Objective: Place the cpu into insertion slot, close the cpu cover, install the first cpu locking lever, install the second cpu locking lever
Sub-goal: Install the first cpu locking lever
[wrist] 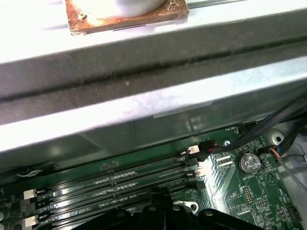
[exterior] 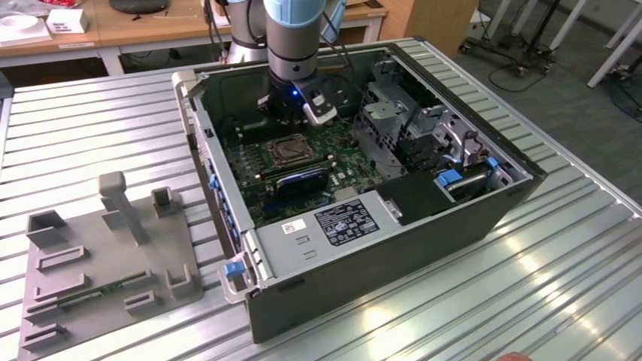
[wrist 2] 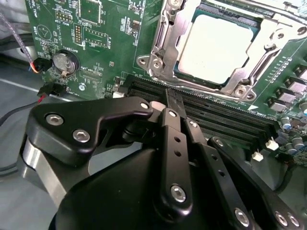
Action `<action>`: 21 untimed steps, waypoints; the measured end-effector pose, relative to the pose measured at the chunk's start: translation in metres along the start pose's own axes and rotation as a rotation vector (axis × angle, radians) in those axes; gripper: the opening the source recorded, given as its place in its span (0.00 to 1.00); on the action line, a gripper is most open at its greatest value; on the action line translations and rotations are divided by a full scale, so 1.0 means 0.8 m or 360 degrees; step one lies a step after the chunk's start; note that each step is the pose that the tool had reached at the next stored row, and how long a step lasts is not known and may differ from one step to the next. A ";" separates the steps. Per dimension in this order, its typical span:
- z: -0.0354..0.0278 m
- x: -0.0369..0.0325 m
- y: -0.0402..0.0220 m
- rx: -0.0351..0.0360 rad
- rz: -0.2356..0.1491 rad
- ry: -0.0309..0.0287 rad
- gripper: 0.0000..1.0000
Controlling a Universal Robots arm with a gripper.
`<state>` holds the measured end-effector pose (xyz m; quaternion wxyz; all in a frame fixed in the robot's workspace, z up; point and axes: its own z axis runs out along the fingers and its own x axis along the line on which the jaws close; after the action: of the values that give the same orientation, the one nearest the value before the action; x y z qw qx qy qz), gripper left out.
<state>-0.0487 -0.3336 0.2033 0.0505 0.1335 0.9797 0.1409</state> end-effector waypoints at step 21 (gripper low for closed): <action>-0.0022 -0.0013 0.0012 0.0211 0.0000 0.00650 0.11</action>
<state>-0.0476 -0.3335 0.2053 0.0216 0.1337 0.9877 0.0784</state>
